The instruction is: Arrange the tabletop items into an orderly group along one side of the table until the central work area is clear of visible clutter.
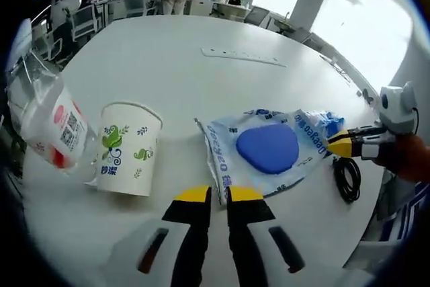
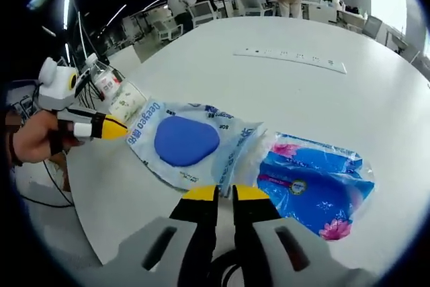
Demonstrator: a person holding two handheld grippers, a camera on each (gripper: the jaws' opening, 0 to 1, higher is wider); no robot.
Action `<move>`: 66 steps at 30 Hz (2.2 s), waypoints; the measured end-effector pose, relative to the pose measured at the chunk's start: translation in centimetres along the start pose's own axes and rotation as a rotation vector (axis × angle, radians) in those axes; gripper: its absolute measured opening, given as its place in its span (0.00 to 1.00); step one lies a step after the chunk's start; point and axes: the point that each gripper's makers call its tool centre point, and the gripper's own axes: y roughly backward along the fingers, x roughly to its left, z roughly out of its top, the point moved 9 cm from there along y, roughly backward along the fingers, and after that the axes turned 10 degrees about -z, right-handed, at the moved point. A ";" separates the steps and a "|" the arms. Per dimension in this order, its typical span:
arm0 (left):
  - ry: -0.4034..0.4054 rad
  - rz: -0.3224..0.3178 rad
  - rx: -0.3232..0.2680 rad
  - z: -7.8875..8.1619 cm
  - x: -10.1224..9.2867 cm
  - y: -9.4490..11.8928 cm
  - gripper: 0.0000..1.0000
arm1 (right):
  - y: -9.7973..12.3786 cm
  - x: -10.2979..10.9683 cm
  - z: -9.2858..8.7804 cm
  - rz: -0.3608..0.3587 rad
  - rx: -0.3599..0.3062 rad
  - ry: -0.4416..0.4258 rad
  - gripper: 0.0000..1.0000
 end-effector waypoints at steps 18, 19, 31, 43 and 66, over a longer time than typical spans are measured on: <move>-0.012 0.009 -0.023 -0.9 0.3 2.8 0.06 | 2.3 0.0 0.0 -0.019 -0.020 0.002 0.07; -0.018 0.011 -0.022 -1.0 0.3 3.0 0.06 | 2.4 0.0 0.0 -0.020 -0.021 0.002 0.07; -0.031 0.020 -0.029 -1.4 0.6 4.4 0.06 | 3.3 0.3 -0.6 -0.023 -0.030 -0.017 0.07; -0.055 0.038 -0.030 -1.4 0.9 5.8 0.07 | 4.0 1.3 -1.5 0.000 -0.047 -0.044 0.07; -0.124 0.062 -0.050 0.5 2.0 5.7 0.12 | 6.5 1.0 -3.9 0.070 -0.047 -0.018 0.20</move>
